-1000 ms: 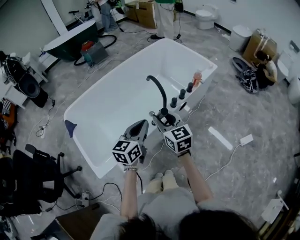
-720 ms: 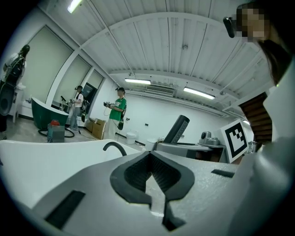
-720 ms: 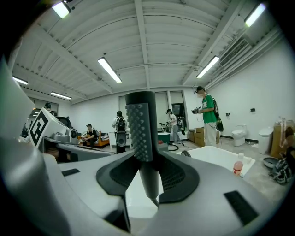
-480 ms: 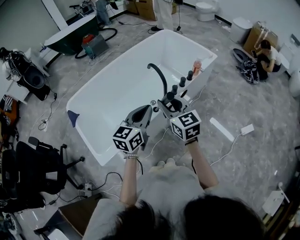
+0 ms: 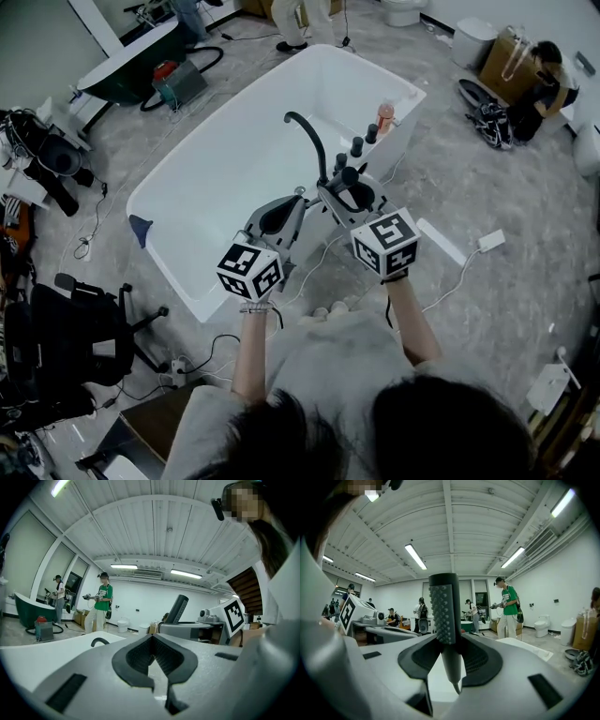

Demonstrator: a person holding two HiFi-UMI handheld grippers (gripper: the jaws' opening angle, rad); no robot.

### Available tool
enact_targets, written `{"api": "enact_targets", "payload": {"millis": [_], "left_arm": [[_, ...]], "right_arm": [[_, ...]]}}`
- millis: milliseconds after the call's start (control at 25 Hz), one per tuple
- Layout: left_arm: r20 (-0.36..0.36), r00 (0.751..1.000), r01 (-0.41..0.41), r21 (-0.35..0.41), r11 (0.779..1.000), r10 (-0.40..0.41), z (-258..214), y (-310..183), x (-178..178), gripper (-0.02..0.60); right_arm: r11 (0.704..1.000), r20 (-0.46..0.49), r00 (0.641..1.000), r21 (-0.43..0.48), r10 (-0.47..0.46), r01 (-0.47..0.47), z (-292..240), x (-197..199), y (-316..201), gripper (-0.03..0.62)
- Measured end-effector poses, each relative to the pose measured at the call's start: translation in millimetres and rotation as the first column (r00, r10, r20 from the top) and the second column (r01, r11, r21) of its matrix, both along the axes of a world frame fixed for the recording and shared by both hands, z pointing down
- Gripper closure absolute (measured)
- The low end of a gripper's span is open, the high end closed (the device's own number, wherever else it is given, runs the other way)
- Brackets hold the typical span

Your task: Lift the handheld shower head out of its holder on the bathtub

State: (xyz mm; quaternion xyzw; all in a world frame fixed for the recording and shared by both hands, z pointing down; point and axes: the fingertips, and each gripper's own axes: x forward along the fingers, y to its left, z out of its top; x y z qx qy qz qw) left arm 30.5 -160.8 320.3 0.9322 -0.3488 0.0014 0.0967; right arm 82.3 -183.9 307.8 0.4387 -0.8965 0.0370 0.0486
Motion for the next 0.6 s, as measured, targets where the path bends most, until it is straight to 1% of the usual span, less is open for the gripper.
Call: {"api": "enact_targets", "payload": {"millis": [160,280,600], "left_arm": [[0.011,1.000,-0.021,0.008,1.000,0.021,-5.3,3.8,4.1,0.577],[0.002,1.000,-0.027,0.009,1.000,0.027,-5.6,5.5,6.8,0.577],[-0.006,0.999,-0.035,0.042,0.999,0.035,-9.1,6.4,15.1,0.577]], "right_arm": [[0.999,0.009,1.000,0.029,0.025,-0.025,-10.8,12.0,4.5,0.459],[0.998,0.012,0.999,0.042,0.036,-0.037,-14.3,17.2,7.4,0.459],[0.997,0.026,0.999,0.064,0.035,-0.036,-18.4,18.7,10.6,0.459]]}}
